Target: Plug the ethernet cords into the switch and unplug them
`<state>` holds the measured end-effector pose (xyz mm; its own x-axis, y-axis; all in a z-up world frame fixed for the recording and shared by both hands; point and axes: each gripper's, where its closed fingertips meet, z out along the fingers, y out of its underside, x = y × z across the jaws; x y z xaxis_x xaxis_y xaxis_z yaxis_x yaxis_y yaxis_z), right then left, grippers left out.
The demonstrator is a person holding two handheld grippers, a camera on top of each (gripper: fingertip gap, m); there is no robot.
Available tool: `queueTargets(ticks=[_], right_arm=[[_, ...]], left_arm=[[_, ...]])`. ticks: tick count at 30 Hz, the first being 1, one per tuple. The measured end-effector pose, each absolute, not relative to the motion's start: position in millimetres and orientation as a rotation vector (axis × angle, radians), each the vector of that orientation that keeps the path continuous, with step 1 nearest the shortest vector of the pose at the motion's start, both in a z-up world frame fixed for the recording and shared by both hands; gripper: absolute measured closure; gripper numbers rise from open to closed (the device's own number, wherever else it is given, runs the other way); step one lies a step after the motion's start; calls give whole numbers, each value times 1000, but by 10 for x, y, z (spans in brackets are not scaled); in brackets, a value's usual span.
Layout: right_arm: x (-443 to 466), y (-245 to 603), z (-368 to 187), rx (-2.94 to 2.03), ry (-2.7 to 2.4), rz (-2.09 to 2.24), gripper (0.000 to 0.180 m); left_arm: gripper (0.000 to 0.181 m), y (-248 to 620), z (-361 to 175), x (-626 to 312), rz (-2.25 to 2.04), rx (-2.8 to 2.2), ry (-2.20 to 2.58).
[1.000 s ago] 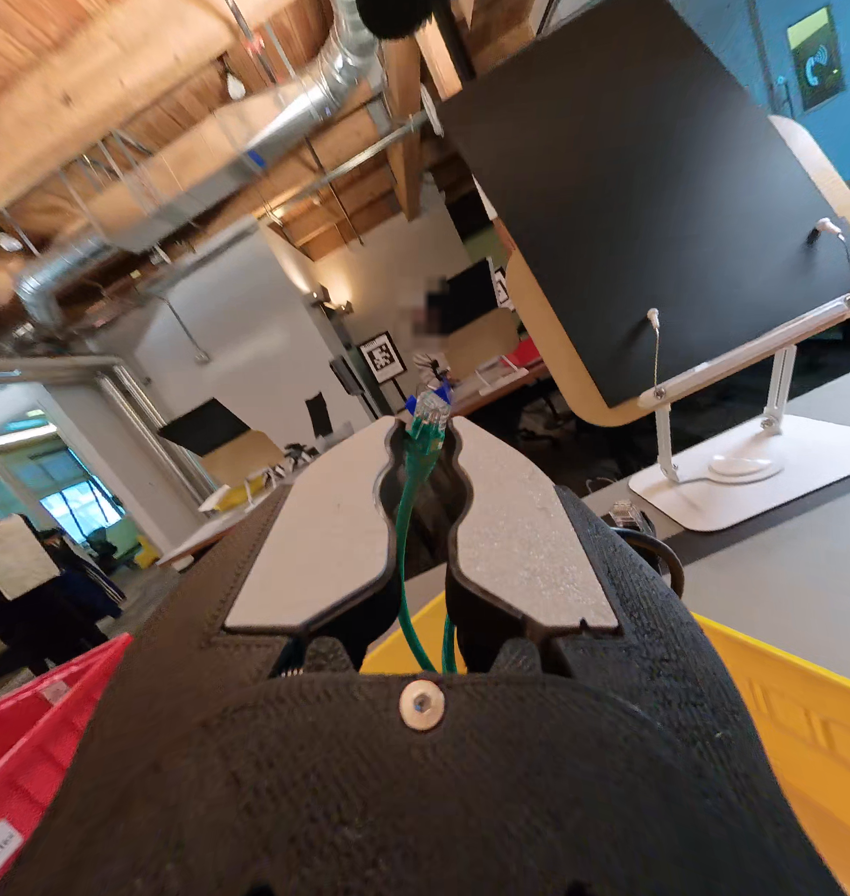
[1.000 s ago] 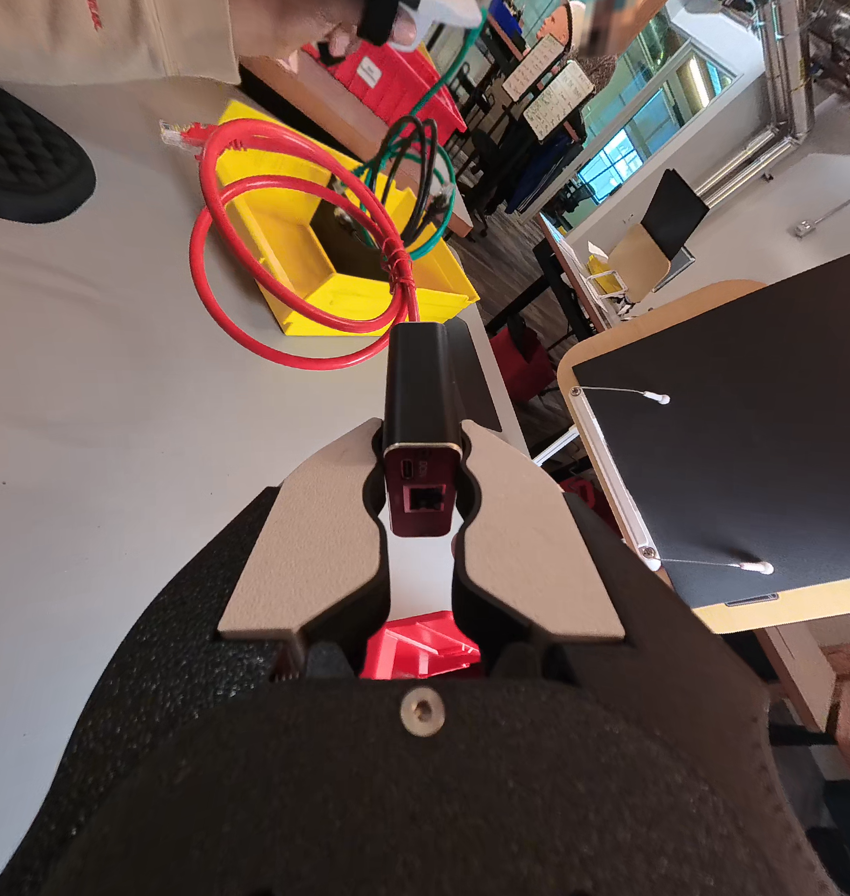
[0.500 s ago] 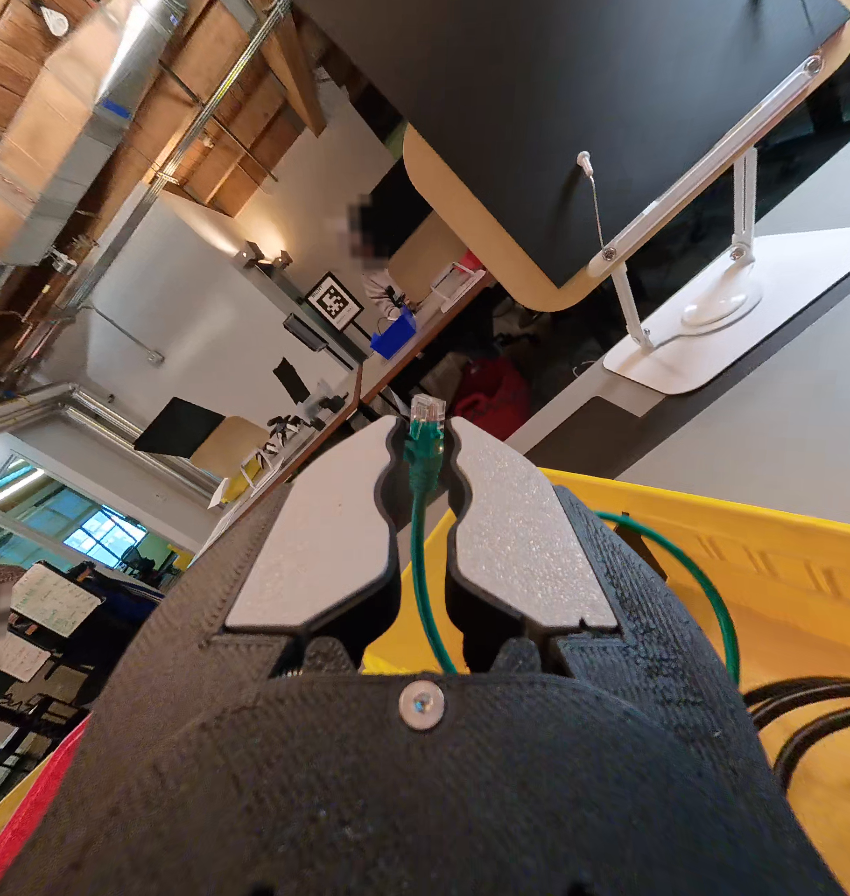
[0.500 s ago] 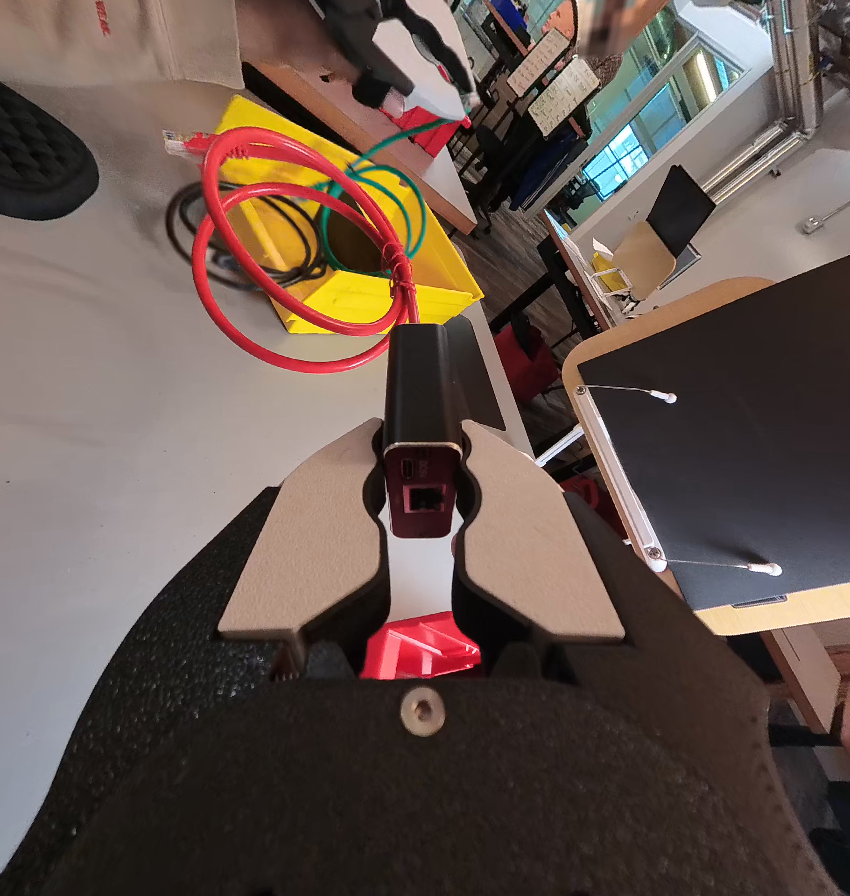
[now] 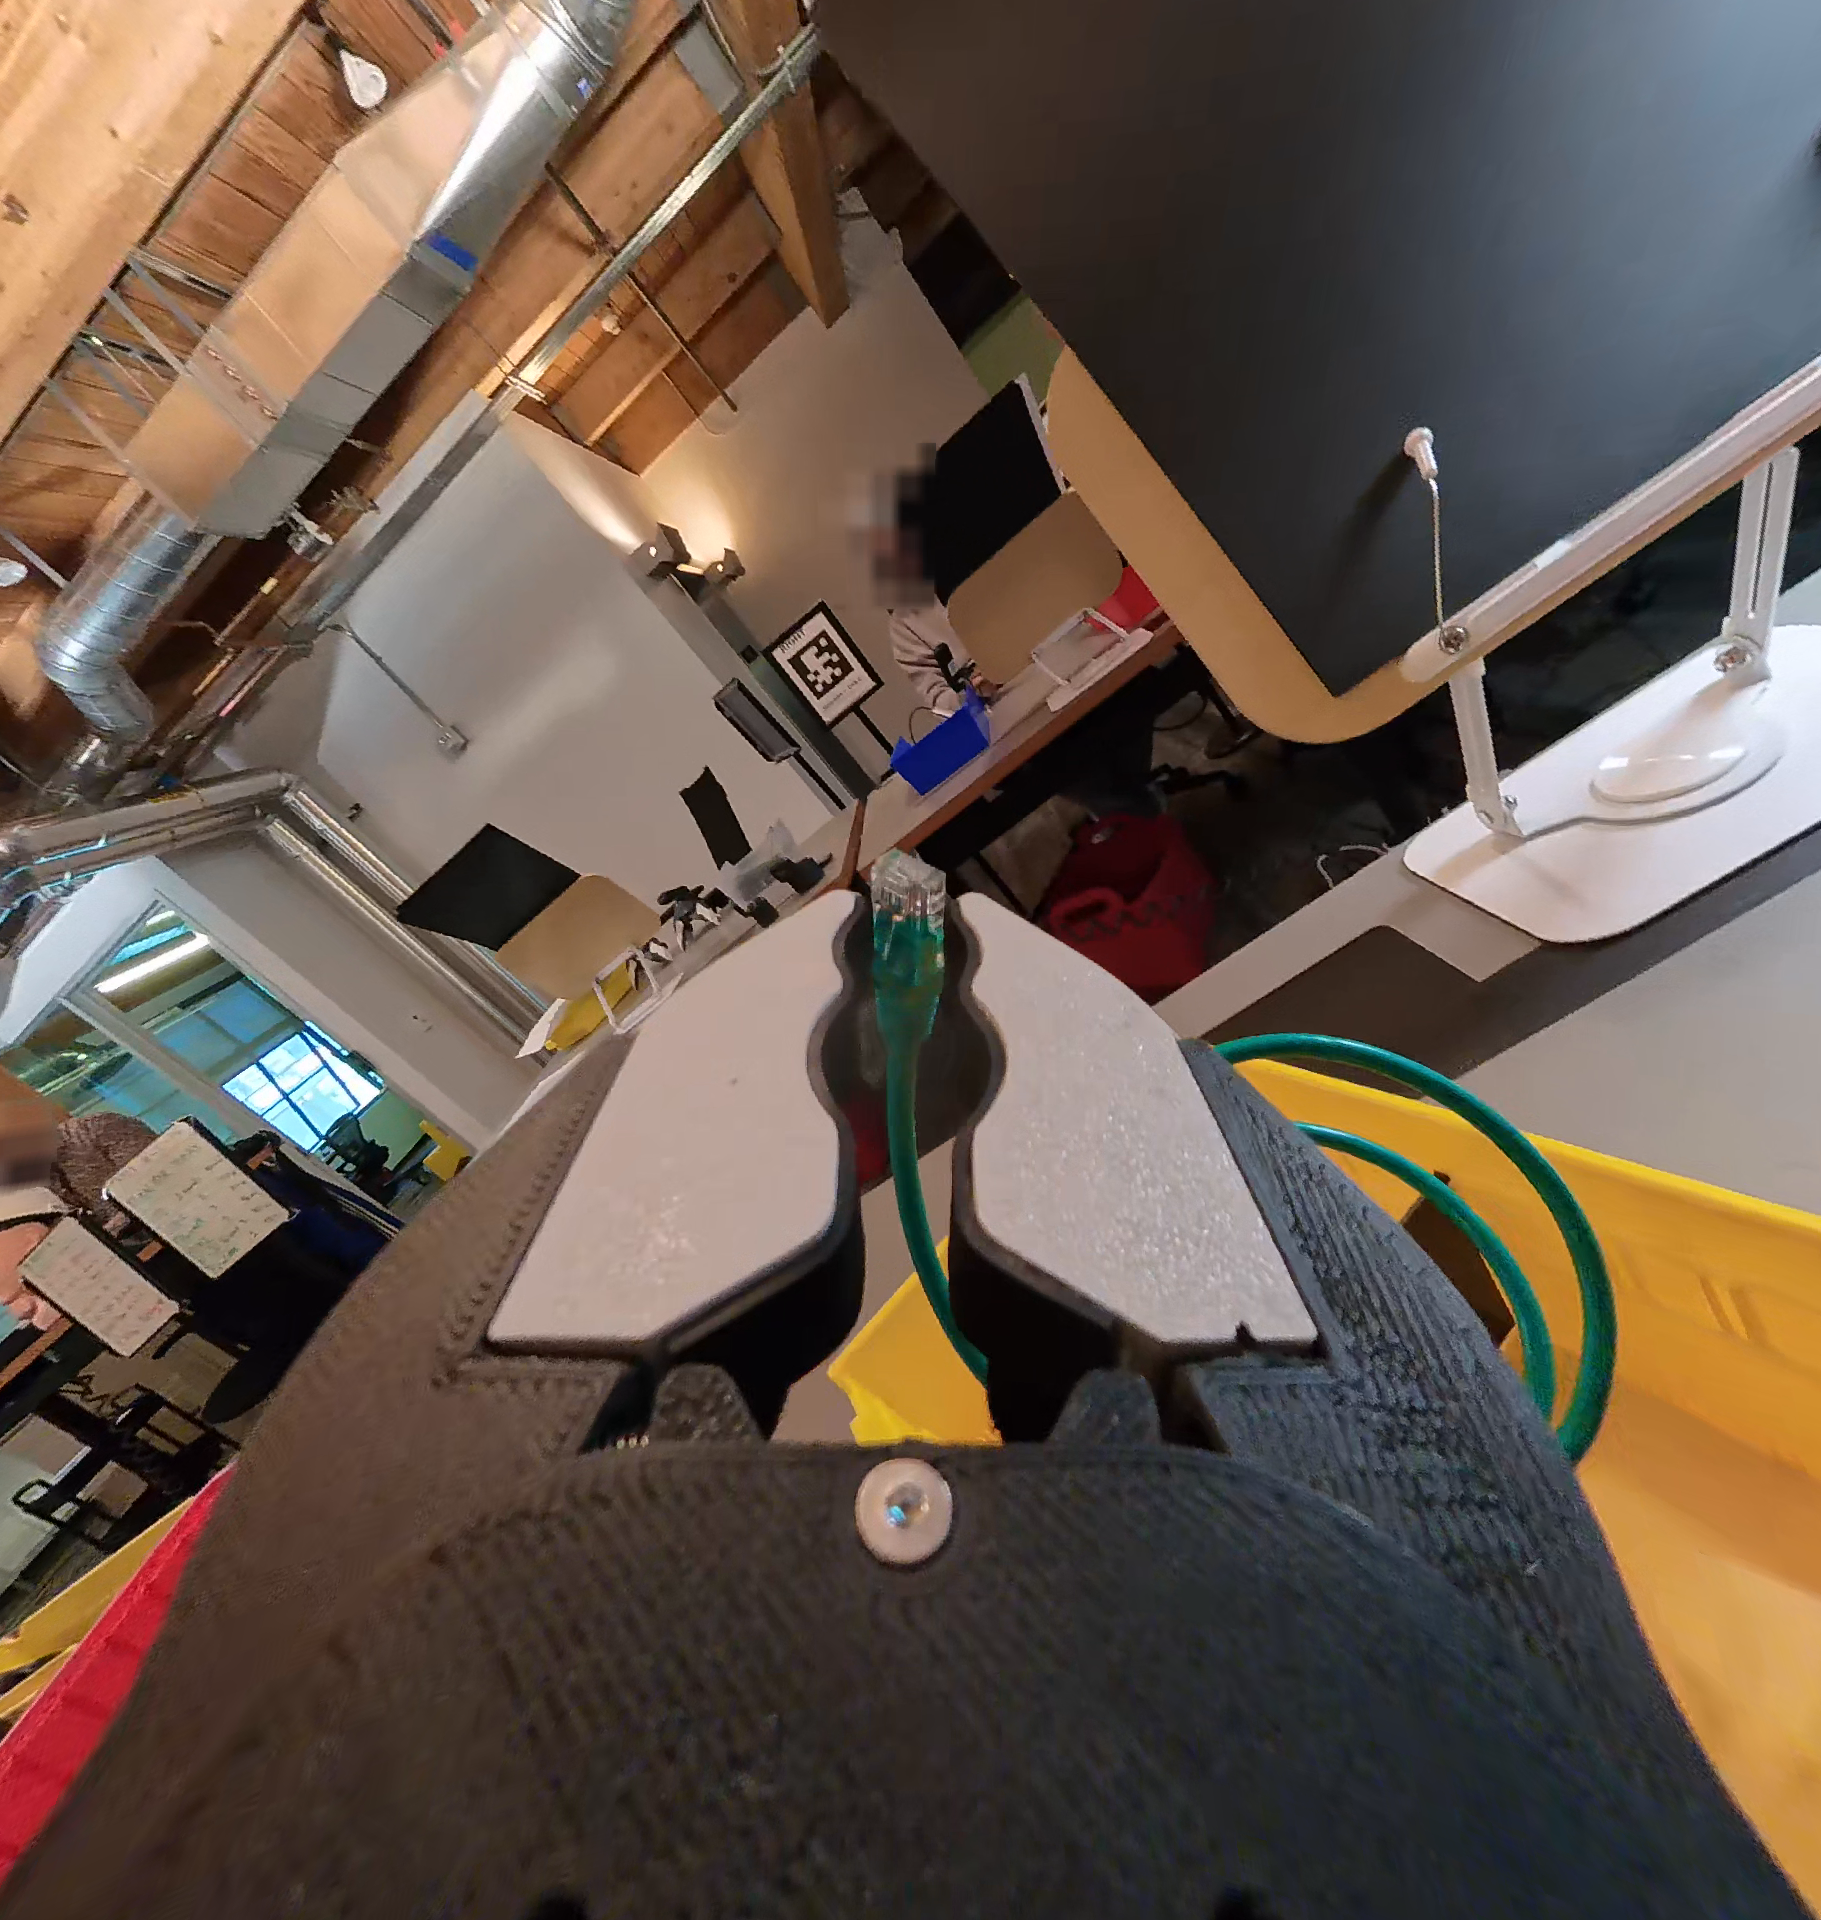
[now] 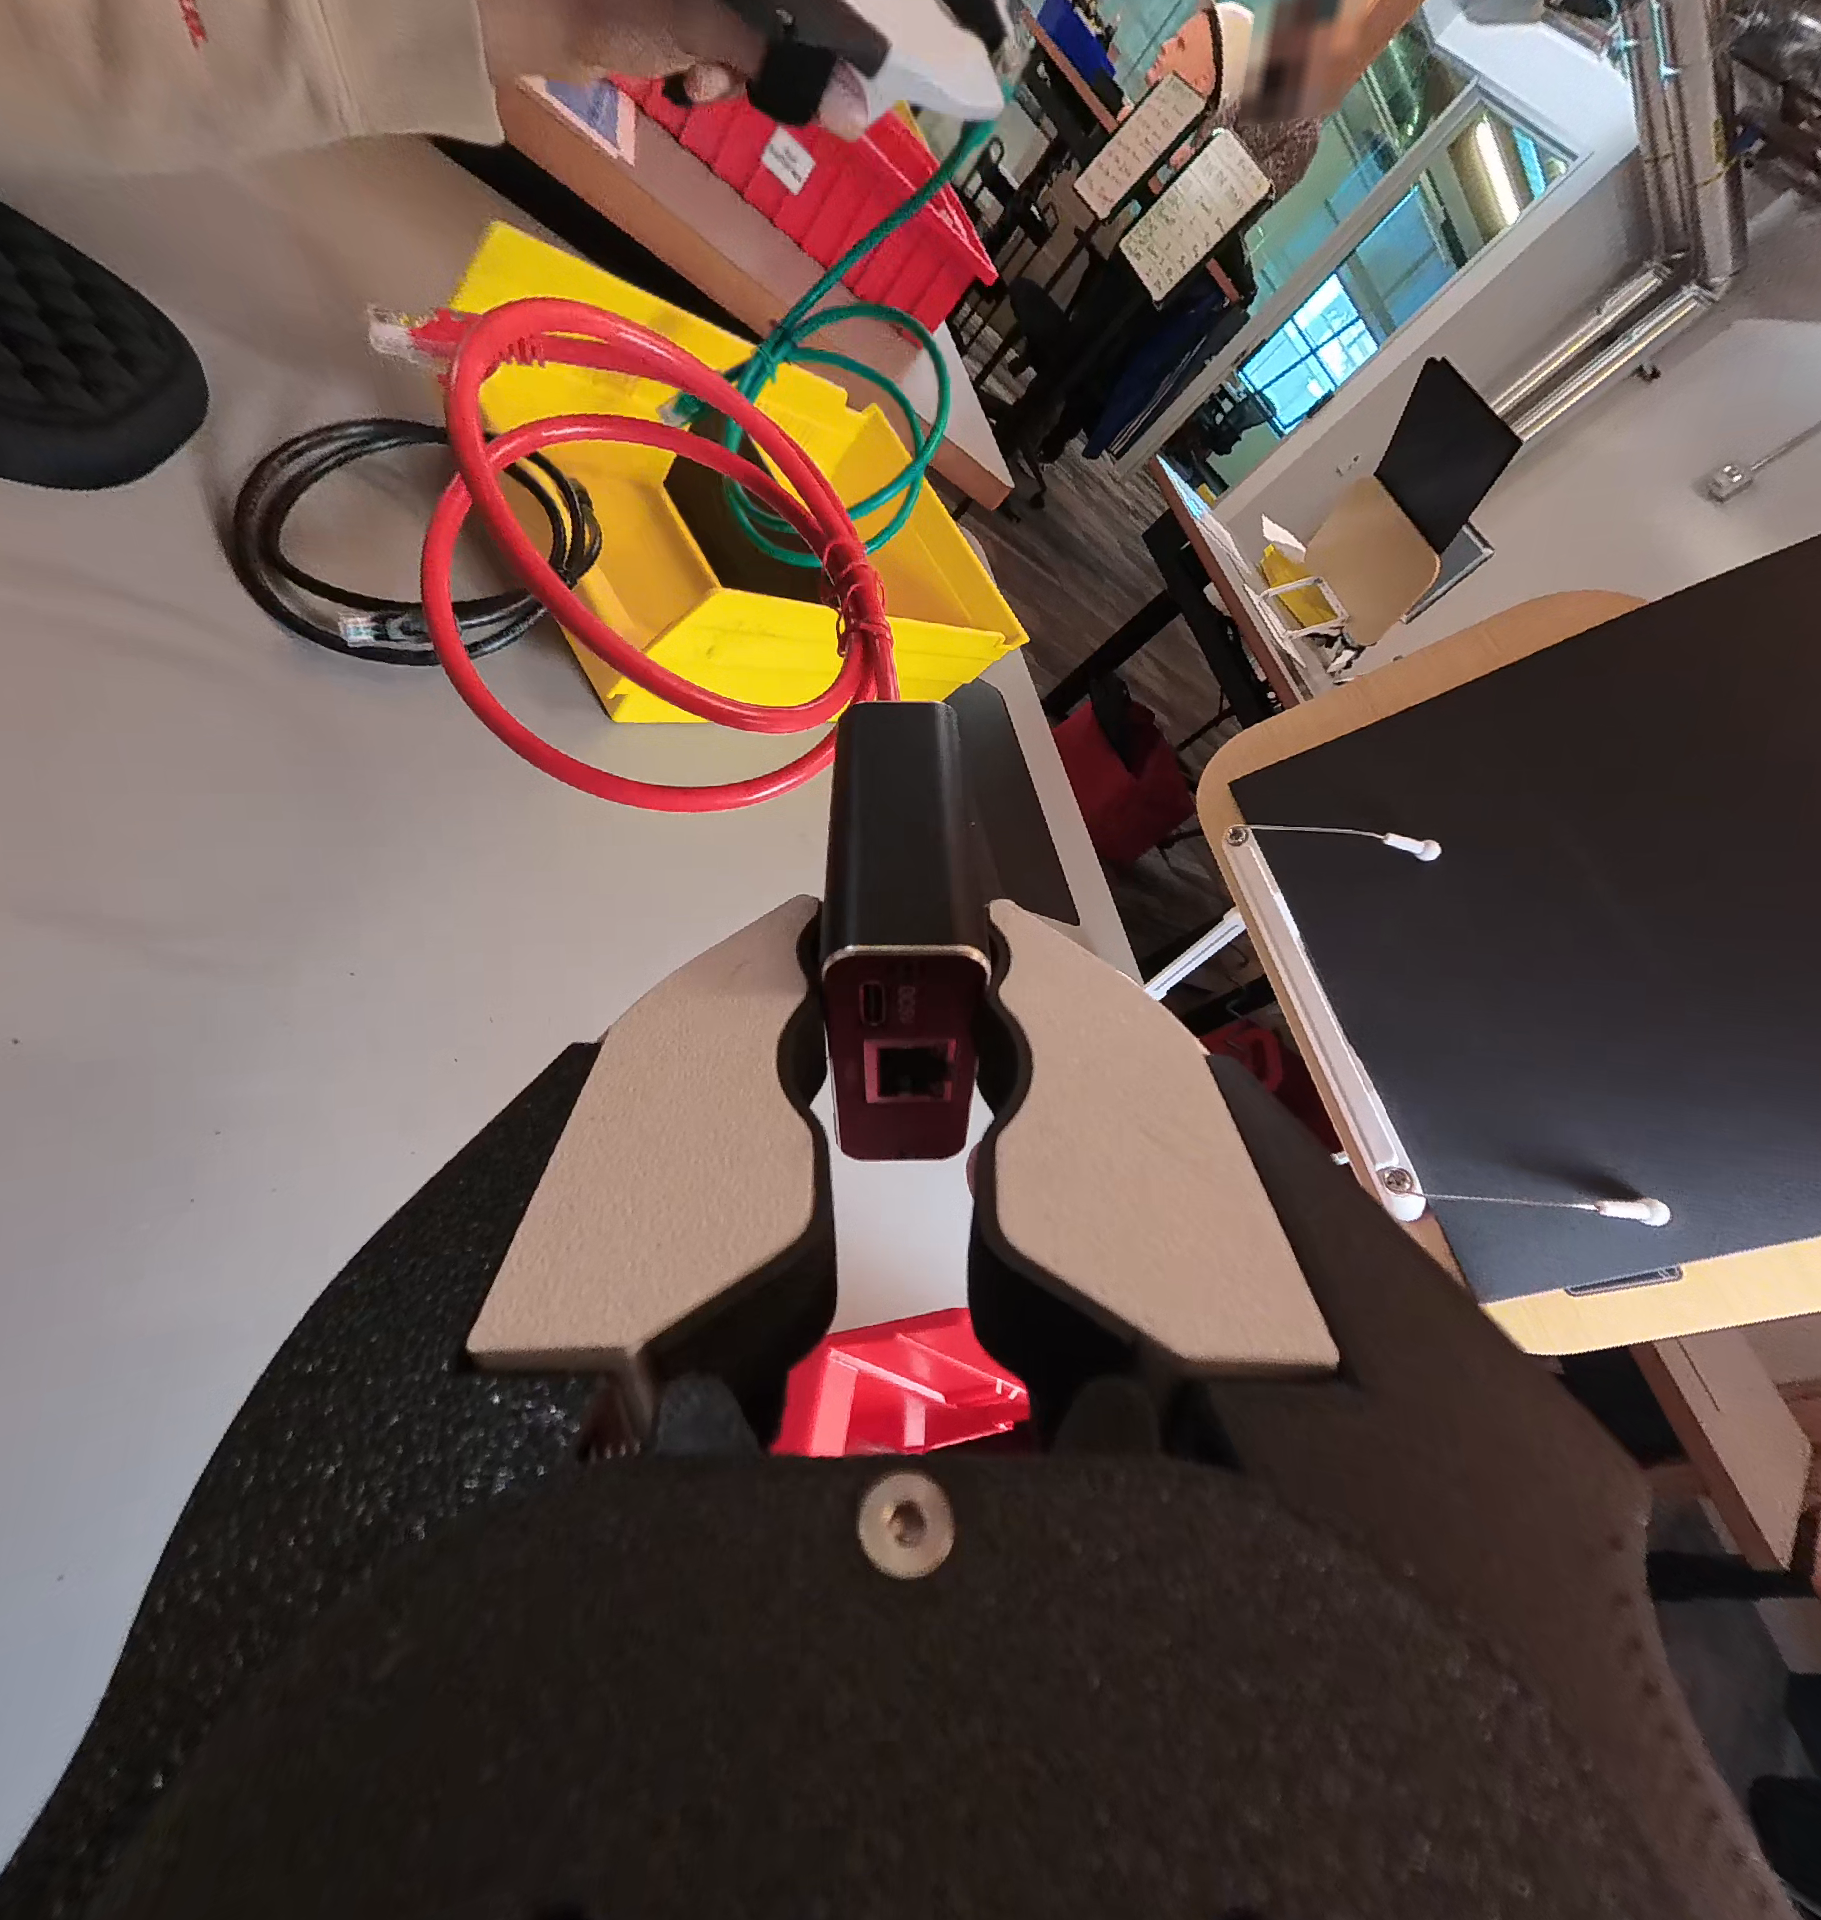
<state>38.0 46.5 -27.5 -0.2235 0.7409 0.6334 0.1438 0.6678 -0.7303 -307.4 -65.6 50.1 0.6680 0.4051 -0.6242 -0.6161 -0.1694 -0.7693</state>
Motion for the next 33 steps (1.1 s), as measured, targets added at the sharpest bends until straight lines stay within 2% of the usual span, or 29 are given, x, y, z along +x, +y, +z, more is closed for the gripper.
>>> queueTargets(ticks=[6, 17, 22, 27, 29, 33], right_arm=[[373, 456, -279, -714, -1738, 651, 155], [378, 464, -274, -716, -1736, 654, 155], [457, 494, -227, -719, -1739, 663, 155], [713, 502, 64, -687, -1666, 801, 155], [838, 504, 205, -667, -1623, 860, 155], [1080, 498, 447, -621, -1546, 963, 155]], left_arm=[[168, -735, 635, -3013, 910, -1451, 182], [168, -539, 533, -2759, 865, -1480, 267], [168, -507, 686, -2337, 720, -1427, 315], [168, -531, 815, -1691, 551, -1418, 428], [168, -492, 737, -1407, 437, -1465, 488], [168, -282, 123, -855, 113, -1731, 649]])
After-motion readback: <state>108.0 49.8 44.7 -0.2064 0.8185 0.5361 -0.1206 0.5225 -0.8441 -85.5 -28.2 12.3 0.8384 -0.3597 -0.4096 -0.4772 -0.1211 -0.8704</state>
